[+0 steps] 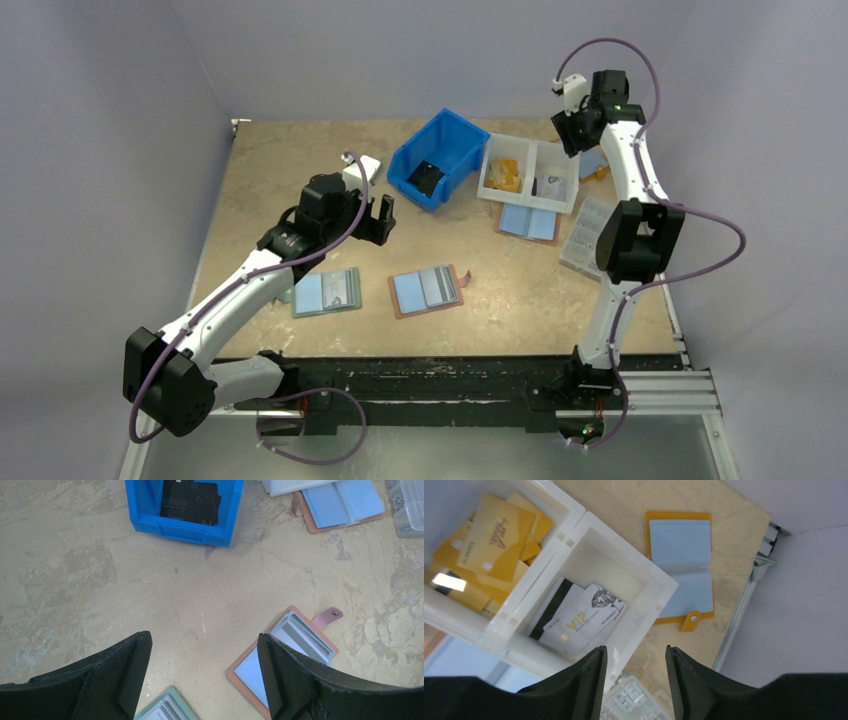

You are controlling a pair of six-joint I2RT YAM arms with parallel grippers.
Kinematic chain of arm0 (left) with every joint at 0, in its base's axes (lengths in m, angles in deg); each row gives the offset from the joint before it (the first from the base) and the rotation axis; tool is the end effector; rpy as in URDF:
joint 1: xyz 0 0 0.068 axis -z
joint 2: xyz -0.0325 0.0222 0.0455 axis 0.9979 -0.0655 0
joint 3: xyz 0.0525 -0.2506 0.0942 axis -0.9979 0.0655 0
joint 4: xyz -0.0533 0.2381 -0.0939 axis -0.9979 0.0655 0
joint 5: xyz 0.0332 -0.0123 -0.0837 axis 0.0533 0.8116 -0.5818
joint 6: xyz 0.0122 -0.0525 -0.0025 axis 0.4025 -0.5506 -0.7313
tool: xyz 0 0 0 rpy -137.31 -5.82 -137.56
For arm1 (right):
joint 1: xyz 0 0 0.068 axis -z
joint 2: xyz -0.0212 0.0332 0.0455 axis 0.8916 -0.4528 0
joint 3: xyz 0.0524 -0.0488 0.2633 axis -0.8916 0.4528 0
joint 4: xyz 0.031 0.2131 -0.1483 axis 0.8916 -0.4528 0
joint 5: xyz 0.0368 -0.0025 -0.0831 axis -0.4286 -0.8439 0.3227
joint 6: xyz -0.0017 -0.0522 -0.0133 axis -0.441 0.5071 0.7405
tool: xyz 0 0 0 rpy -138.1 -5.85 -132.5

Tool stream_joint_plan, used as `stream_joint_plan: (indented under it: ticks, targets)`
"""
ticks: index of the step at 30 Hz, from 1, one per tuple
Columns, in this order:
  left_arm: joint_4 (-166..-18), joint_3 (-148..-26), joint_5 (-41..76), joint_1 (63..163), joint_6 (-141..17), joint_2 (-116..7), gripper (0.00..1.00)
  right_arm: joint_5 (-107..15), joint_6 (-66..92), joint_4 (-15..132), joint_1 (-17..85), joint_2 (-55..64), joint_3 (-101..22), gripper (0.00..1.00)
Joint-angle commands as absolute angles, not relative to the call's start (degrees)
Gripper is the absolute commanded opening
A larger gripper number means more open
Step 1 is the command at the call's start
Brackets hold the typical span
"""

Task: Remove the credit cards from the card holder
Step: Place the credit card in the storage box, then remove the credit card from the card holder.

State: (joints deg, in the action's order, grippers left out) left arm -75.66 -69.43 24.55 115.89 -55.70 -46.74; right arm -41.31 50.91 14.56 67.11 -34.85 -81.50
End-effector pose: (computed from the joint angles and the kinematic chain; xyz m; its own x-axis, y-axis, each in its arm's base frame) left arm 0.2335 -0.1340 0.3112 -0.4467 0.1398 -0.8837 0.4714 0.8763 -0.0997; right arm 0.4749 -0.0317 0.3065 -0.6512 -0.4689 -0.5967 -0.3465 0.8832 -0.3159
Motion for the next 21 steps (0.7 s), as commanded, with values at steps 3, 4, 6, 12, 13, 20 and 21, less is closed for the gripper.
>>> stream_joint_plan:
  ticks: [3, 4, 6, 12, 13, 20, 21]
  targets:
    - [-77.8, -68.7, 25.8, 115.4, -55.4, -45.4, 0.87, -52.8, 48.3, 18.4, 67.0, -20.4, -73.2, 0.61]
    - [-77.9, -68.6, 25.8, 115.3, -55.7, -45.5, 0.88, -54.8, 48.0, 19.0, 67.0, -18.6, -71.2, 0.62]
    - [-78.2, -68.3, 25.8, 115.3, -56.1, -45.5, 0.91, -58.4, 47.5, 20.1, 67.1, -14.0, -67.1, 0.64]
    - [-79.5, -67.4, 26.8, 115.2, -58.0, -46.3, 0.99, -68.8, 46.7, 25.1, 68.1, -0.7, -54.2, 0.73]
    - [-79.6, -67.3, 26.7, 115.2, -58.3, -46.5, 0.99, -70.4, 46.6, 26.0, 68.5, 1.8, -52.1, 0.75]
    - [-82.4, -65.4, 21.5, 115.1, -64.1, -47.4, 0.99, -79.1, 45.3, 33.6, 70.1, 17.8, -37.0, 0.97]
    - [-82.8, -64.8, 20.7, 115.1, -65.4, -47.2, 0.99, -80.1, 45.2, 34.6, 70.1, 19.8, -34.5, 0.99]
